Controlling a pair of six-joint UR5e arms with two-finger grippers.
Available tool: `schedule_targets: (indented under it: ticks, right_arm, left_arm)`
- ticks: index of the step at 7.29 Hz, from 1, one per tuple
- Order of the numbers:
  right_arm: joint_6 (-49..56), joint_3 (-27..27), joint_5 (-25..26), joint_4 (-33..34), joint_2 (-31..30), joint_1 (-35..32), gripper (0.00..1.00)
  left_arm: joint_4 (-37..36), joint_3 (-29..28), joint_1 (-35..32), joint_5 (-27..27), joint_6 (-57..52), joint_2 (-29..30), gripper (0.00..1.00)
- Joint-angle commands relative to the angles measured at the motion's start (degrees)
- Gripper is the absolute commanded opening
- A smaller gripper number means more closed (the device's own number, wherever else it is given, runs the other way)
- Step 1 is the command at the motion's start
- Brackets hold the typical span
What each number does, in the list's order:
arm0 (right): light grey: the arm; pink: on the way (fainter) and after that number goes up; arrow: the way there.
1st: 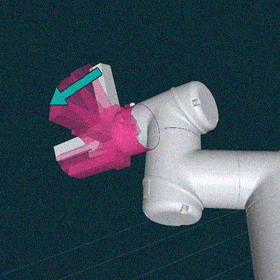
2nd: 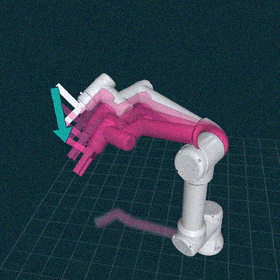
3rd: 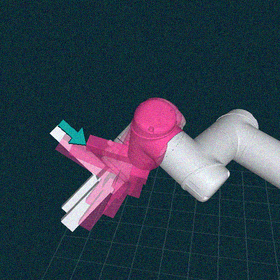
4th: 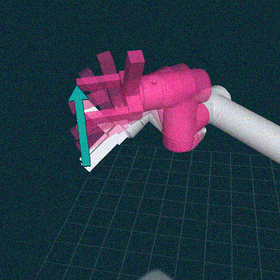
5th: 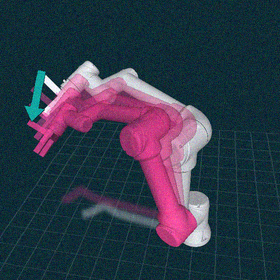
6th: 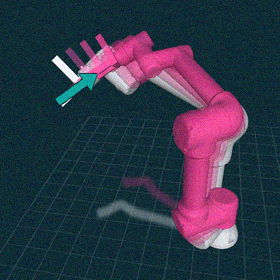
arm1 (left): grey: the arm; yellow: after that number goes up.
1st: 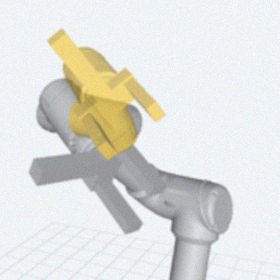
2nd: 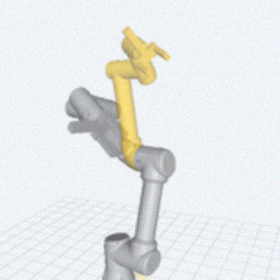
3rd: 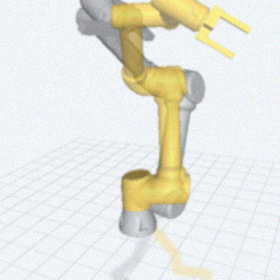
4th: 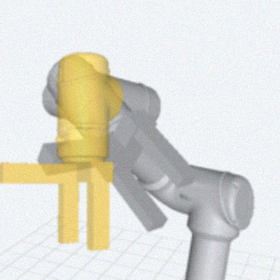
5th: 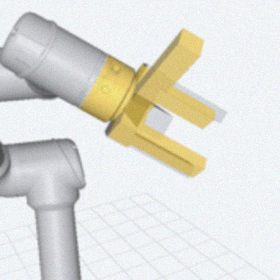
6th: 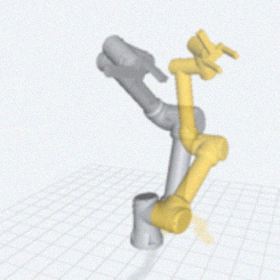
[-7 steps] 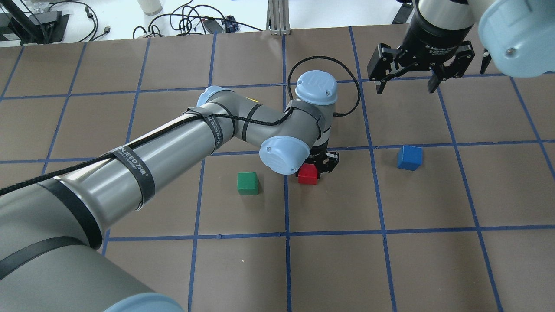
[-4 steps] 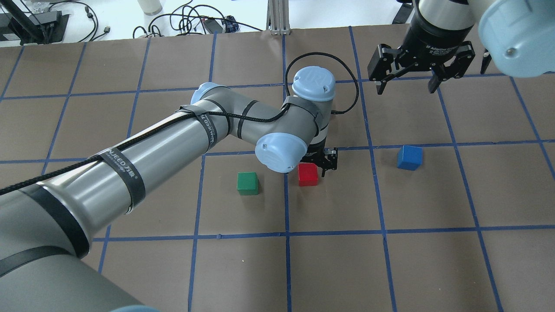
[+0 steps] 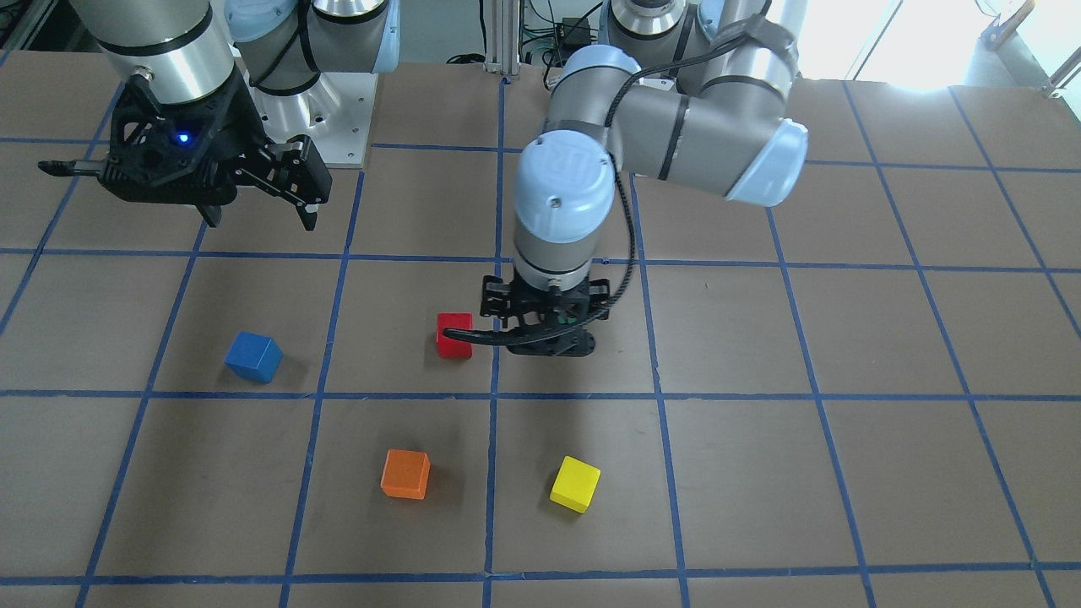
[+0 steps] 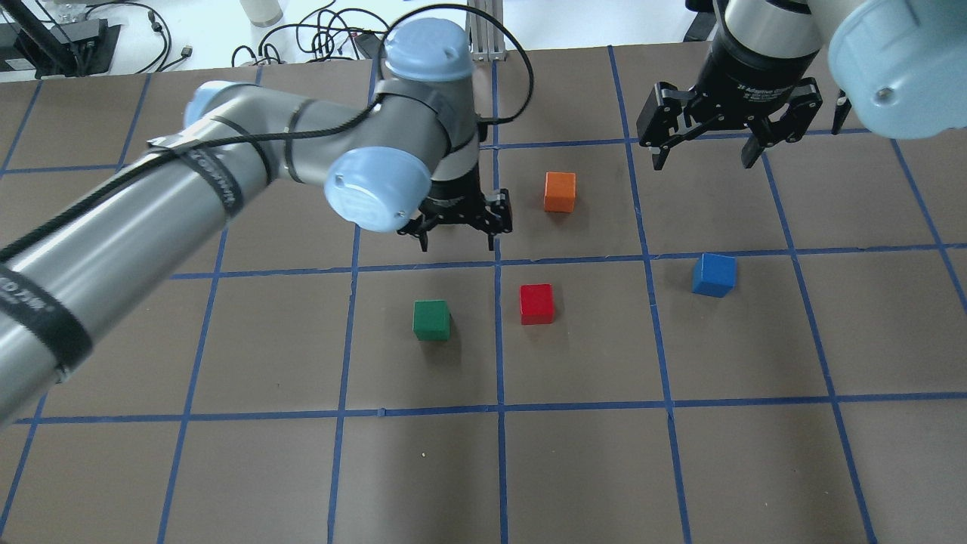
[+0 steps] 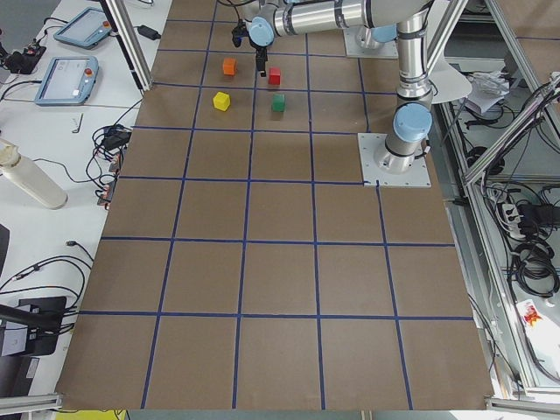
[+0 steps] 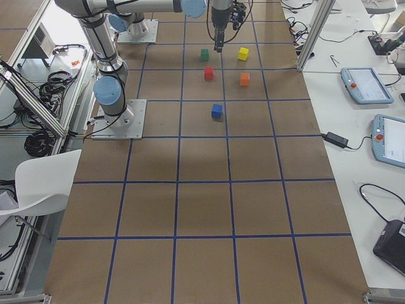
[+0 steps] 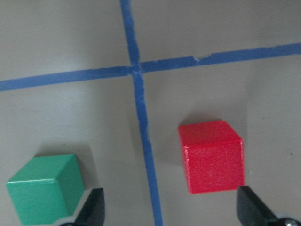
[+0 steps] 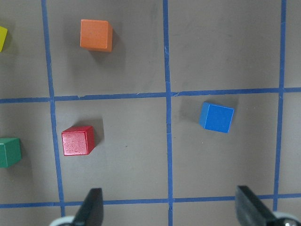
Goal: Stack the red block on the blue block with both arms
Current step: 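Set the red cube down, open the left gripper and withdraw, then reach the right gripper down to the red cube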
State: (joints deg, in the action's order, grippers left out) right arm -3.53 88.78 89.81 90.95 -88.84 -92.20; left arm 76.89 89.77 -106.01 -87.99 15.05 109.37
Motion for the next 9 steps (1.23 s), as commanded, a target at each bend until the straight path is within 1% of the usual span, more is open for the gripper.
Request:
schedule_targets:
  ticks: [1,2,3,4,5,6,7,8,9]
  right_arm:
    - [-1.4,1.7,-0.2,0.6,0.4,-1.8,1.00]
    - [-4.3,2.8,-0.1,0.8,0.6,-2.7,1.00]
    - [-4.7,3.3,-0.1,1.0,1.1,-4.3,1.00]
    - [-5.6,4.0,-0.2,1.7,2.1,-5.6,1.00]
    - [-6.7,6.7,-0.2,6.0,3.9,-7.4,1.00]
    - [-10.0,9.4,-0.2,11.1,5.2,-10.1,1.00]
    - [-12.5,11.7,-0.1,13.8,5.7,-11.2,1.00]
    - [-12.6,13.6,-0.2,15.6,5.8,-11.3,1.00]
    - [-13.3,15.7,-0.3,18.3,5.9,-11.4,1.00]
  left_arm:
    - [5.2,-0.1,8.6,-2.2,-10.5,-7.4,1.00]
    - [7.5,-0.6,12.1,-3.1,-15.2,-11.0,1.00]
    - [9.7,-0.7,14.3,-2.9,-17.7,-13.6,1.00]
    - [10.3,-0.7,14.9,-2.8,-17.9,-15.4,1.00]
    - [10.4,-0.5,14.9,-2.7,-17.9,-16.2,1.00]
    - [12.2,-0.2,14.7,-2.6,-17.9,-17.7,1.00]
    - [12.9,0.3,14.1,-2.6,-17.8,-18.6,1.00]
    - [16.0,0.1,14.0,-2.5,-17.8,-19.6,1.00]
    - [16.7,0.2,13.9,-2.5,-17.8,-20.2,1.00]
